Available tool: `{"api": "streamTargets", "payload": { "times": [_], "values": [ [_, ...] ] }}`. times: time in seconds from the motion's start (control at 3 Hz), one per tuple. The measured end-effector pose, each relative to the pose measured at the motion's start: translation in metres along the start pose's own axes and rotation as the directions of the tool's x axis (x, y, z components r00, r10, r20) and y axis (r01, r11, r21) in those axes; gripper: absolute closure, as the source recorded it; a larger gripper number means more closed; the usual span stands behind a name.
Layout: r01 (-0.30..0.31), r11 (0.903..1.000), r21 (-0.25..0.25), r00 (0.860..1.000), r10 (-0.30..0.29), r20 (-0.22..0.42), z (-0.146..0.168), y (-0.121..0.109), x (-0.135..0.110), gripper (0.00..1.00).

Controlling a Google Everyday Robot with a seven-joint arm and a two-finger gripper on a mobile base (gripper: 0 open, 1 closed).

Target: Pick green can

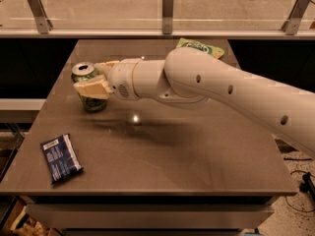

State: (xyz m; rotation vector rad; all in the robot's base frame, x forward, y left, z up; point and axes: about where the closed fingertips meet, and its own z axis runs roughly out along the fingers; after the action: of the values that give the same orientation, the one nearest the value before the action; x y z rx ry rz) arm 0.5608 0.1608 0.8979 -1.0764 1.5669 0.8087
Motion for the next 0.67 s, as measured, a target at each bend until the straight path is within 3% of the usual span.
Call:
{"api": "streamTargets", "payload": {
  "times": [0.33,0.67],
  "values": [
    [0.002,1.0,-0.003,1.0,-0.002,0.0,0.001,0.0018,-0.0012,0.88],
    [0.005,1.0,-0.005,1.0,-0.005,0.0,0.0019,0.0034,-0.0023,1.0]
  ]
}}
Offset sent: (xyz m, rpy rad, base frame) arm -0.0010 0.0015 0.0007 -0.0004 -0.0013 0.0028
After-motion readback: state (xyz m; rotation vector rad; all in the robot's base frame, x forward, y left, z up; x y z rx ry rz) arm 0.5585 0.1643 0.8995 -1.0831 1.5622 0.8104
